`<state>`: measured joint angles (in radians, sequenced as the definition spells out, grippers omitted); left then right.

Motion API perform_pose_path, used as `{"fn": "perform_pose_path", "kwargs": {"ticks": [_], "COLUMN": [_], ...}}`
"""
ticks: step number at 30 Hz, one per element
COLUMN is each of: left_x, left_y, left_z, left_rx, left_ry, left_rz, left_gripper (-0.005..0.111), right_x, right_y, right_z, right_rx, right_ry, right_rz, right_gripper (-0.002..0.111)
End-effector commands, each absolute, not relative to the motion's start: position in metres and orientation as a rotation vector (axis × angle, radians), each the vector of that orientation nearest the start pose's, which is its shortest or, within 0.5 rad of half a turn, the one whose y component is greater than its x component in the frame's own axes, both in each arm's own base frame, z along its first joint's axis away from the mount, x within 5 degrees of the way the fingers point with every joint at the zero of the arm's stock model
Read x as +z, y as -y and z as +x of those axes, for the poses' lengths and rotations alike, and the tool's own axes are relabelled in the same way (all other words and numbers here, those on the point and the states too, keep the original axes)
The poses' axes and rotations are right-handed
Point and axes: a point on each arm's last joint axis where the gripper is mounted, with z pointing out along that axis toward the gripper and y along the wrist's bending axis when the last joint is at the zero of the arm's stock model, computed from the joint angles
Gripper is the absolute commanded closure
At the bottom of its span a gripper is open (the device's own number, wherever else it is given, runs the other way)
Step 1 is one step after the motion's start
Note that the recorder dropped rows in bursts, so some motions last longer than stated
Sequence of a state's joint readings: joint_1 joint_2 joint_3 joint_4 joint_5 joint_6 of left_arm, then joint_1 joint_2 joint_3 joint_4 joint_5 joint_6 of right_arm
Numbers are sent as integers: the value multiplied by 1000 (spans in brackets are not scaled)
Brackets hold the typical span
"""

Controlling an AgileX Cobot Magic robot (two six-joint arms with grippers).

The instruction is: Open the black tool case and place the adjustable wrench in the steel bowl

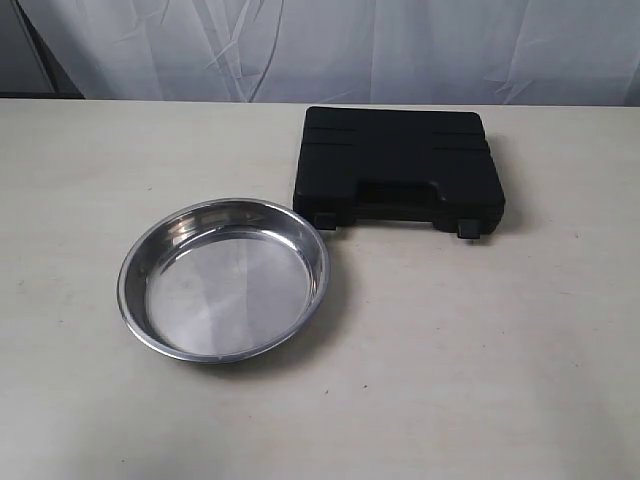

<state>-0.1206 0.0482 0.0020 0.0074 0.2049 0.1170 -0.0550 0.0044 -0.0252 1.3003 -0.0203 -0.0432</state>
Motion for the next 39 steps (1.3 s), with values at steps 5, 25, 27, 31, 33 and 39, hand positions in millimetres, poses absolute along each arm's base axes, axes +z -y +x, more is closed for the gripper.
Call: {"fn": "perform_pose_path", "kwargs": {"ticks": [5,25,27,31,33,39], "left_x": [193,193,193,193,193,193], "left_y": [7,7,7,7,7,7], "left_z": [58,58,58,58,58,58], "left_rx": [0,0,0,0,0,0], "left_ry": [-1708,-1708,-1708,-1708,-1708,-1708], "left_rz": [203,203,203,203,203,203], "left_gripper": [106,106,106,106,106,106], "right_x": [346,236,216,194,192,193], "right_y": [7,-133,-145,-160,-164,-167], "right_z": [40,382,387,395,397,403], "right_rx": [220,116,73,32,27,17], "right_ry": [-1134,-2535,-2531,-2484,-2452,-2389], "right_rz": [282,-1272,-1342,-1384,-1374,-1327], "right_gripper": [109,109,109,109,109,77]}}
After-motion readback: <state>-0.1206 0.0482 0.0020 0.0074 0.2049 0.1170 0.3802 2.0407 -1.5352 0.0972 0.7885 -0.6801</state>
